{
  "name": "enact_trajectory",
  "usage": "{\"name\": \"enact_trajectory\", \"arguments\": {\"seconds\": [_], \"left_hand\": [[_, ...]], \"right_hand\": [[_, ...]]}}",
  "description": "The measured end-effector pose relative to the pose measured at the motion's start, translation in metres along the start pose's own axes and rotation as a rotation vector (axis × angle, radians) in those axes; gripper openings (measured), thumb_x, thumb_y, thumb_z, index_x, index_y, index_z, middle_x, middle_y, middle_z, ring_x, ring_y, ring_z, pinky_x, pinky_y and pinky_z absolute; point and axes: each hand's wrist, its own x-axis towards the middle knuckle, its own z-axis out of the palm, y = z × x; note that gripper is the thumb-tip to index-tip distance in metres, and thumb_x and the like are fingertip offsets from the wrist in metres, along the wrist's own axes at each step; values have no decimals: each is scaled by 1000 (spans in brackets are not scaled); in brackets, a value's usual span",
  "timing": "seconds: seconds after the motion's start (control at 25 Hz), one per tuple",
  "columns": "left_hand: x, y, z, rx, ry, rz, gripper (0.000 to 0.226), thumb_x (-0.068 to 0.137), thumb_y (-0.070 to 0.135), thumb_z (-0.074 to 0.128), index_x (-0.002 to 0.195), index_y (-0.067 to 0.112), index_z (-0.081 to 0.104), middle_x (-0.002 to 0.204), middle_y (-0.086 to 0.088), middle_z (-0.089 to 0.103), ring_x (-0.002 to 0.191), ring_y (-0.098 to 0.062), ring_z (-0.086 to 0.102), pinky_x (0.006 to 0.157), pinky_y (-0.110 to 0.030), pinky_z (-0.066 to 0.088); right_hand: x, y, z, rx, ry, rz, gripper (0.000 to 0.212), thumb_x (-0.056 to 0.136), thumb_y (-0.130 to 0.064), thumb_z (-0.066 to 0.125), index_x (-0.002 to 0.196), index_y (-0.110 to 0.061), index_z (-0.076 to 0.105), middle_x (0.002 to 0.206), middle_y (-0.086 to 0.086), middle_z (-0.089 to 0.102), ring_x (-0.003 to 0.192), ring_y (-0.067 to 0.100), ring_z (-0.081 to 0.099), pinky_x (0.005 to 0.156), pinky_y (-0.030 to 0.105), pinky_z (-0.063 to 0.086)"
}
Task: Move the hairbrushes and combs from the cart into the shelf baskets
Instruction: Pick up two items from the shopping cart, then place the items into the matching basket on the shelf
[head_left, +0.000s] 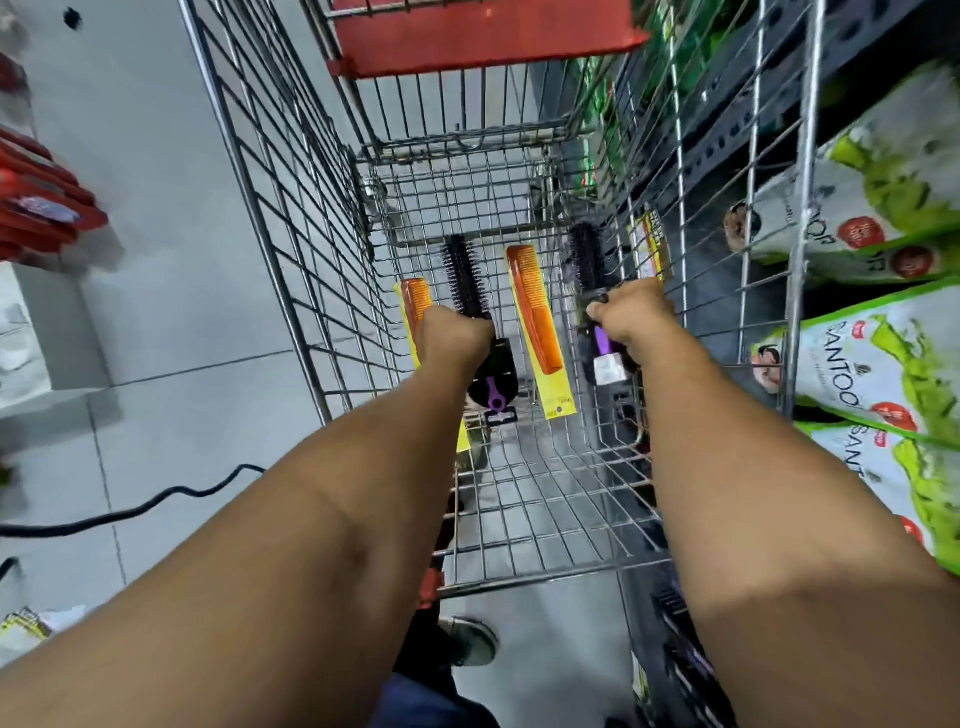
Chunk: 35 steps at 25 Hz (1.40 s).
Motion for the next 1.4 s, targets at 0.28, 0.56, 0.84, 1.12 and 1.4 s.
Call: {"name": "enact_trajectory", "arguments": {"seconds": [0.28, 0.56, 0.84, 1.12, 1.4], "left_hand": [[-57, 20, -46, -145, -23, 138, 27, 62, 24, 82, 70, 6, 63, 63, -7, 58, 64, -22, 55, 46, -24, 39], [-145, 33, -93, -274, -220, 275, 39, 47, 17, 87, 74, -5, 69, 78, -22, 69, 77, -35, 71, 75, -56, 60], [-252, 45, -121, -273, -362, 451, 30, 57, 9, 90, 72, 0, 66, 66, -15, 66, 48, -22, 66, 48, -30, 57], [-370, 45, -118, -285, -590, 619, 21, 67, -1, 83, 78, -7, 67, 73, -23, 67, 53, -25, 68, 54, -37, 61], [-467, 34, -62, -192, -868, 677, 13, 72, -5, 78, 73, 0, 66, 53, -8, 69, 42, -17, 66, 43, -32, 57]], "right_hand": [[-68, -3, -35, 412, -46, -83, 22, 74, -12, 74, 73, -15, 53, 77, 4, 56, 82, 23, 55, 88, 44, 49], [-182, 4, -78, 537, 30, -227, 24, 73, -14, 75, 65, -13, 52, 61, 4, 53, 46, 13, 46, 35, 17, 33], [-294, 55, -126, 747, 120, -292, 21, 80, -5, 68, 62, -10, 57, 53, 1, 57, 41, 8, 49, 40, 17, 37], [-376, 133, -180, 950, 305, -274, 16, 76, -10, 71, 79, 5, 66, 88, 25, 66, 74, 28, 56, 73, 45, 48], [-467, 230, -210, 1080, 586, -251, 15, 76, -9, 72, 69, 3, 64, 69, 9, 59, 58, 13, 54, 55, 23, 44]]}}
